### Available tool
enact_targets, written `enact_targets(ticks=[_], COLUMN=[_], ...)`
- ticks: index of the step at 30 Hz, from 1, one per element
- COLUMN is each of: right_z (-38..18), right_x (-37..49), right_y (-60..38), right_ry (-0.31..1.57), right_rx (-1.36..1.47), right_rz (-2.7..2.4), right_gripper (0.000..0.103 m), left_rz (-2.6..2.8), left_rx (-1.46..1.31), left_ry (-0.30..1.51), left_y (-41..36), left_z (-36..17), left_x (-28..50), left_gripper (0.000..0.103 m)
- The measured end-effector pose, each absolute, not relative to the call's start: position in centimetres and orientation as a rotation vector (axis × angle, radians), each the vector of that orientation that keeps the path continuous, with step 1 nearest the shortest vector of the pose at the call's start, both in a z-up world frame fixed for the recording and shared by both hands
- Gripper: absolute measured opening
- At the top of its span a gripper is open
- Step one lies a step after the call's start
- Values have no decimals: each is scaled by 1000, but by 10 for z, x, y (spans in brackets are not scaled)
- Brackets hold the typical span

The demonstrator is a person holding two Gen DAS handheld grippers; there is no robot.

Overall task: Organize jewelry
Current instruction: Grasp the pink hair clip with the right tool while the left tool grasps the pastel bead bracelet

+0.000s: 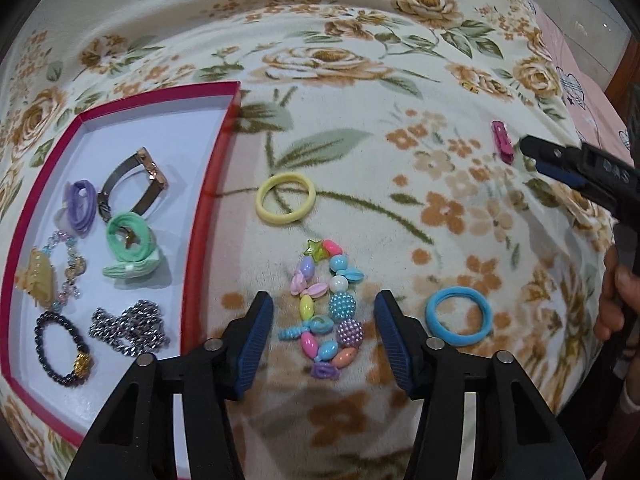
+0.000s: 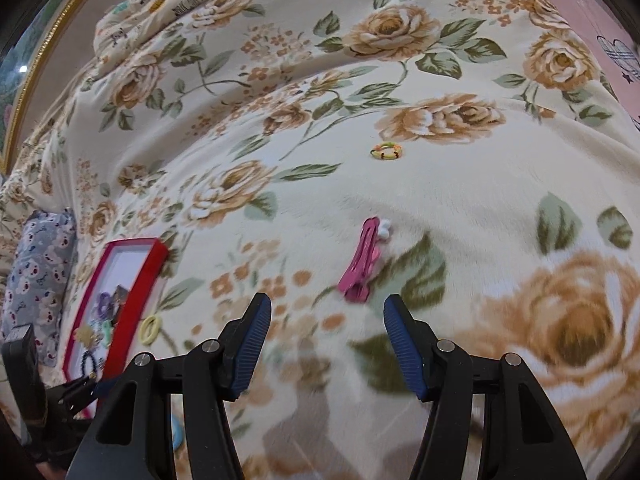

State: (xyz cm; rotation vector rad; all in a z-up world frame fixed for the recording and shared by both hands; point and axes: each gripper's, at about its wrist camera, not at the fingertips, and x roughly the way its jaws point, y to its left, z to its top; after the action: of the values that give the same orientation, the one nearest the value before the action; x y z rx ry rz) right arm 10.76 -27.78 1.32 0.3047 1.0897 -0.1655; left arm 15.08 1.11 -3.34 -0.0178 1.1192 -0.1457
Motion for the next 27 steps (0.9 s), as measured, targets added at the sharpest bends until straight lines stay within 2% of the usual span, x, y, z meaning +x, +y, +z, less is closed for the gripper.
enact_targets(ticks=[2, 4, 6, 7, 9, 27], right_z=[7, -1, -7, -10, -14, 25], right_x=[114, 122, 129, 132, 134, 105], right_y=[-280, -284, -288, -289, -290, -220], right_ry=[1099, 1111, 1115, 1118, 1122, 1094], right_rx=[292, 296, 300, 297, 292, 302], right_rz=[-181, -202, -215, -224, -244, -12], right_gripper=[60, 60, 59, 52, 17, 16], left_rz=[-156, -174, -187, -192, -197, -209], left_rx=[-20, -31, -44, -52, -62, -175], left_ry=[1111, 1109, 1107, 1106, 1101, 1002], left_y=[11, 12, 15, 16, 18, 51], left_z=[-35, -37, -37, -38, -38, 1], left_x=[155, 158, 158, 159, 158, 124], left_gripper=[40, 26, 20, 19, 19, 18])
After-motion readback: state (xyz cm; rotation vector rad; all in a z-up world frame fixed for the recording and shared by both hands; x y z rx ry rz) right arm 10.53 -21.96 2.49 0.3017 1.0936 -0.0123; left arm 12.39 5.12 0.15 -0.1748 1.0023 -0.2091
